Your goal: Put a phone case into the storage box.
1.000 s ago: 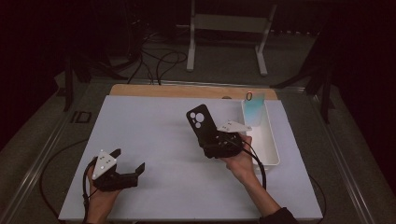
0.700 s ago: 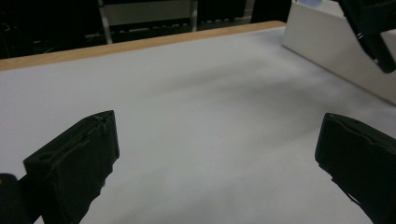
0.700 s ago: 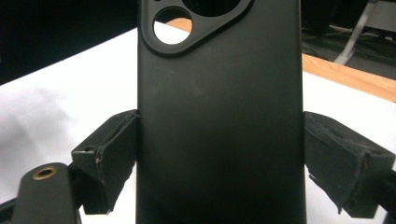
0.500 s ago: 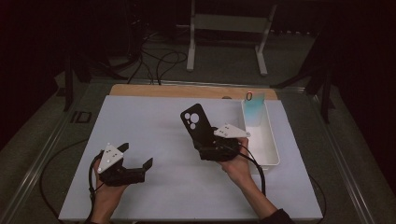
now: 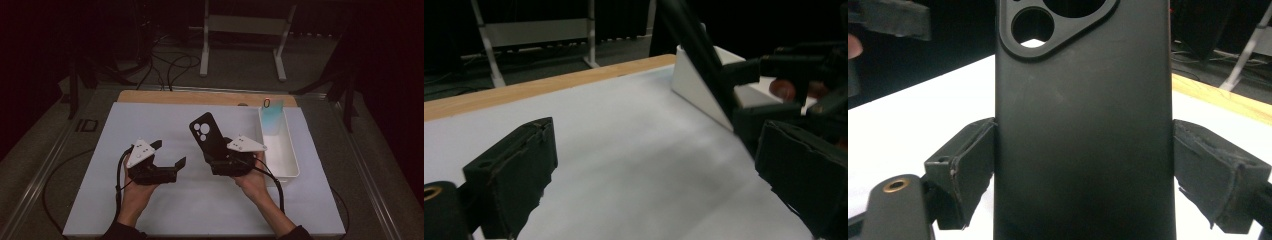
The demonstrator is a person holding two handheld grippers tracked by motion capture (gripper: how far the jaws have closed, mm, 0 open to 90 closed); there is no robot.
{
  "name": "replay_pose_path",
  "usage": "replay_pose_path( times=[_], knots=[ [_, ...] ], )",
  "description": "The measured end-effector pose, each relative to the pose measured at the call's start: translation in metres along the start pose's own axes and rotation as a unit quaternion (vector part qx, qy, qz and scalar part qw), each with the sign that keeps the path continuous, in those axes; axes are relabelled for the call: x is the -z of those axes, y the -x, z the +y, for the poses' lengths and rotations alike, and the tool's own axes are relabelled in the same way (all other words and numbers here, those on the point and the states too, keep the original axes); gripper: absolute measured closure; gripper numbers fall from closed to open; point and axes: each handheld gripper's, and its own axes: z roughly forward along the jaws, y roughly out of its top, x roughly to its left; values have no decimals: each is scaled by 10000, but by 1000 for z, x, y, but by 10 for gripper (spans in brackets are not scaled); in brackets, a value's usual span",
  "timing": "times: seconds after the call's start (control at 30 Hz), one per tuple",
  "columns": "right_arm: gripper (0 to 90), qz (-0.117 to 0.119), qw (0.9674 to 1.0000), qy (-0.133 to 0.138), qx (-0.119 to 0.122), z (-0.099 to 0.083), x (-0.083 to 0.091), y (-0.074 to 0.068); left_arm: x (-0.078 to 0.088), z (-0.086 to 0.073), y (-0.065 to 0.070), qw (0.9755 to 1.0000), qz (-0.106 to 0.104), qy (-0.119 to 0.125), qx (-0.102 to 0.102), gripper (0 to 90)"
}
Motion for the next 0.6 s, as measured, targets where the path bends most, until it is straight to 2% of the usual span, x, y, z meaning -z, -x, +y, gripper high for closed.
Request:
replay_pose_path(
  times=[0.13, 0.17, 0.23, 0.43, 0.6],
  knots=[
    [143, 51, 10000, -21, 24, 0, -2, -3, -8, 4, 4, 9999, -60, -23, 110, 107],
    [143, 47, 10000, -21, 29, 0, -3, -3, -14, 7, 6, 9997, -170, -42, 162, 117],
    [143, 62, 10000, -30, 49, 0, -3, -4, -17, 8, 8, 9996, -199, -49, 203, 126],
    [143, 112, 9999, -24, 92, 0, -5, -7, -32, 13, 13, 9979, -522, -93, 371, 218],
    [143, 141, 9998, -17, 129, 0, -6, -9, -37, 15, 15, 9966, -659, -63, 489, 315]
  ],
)
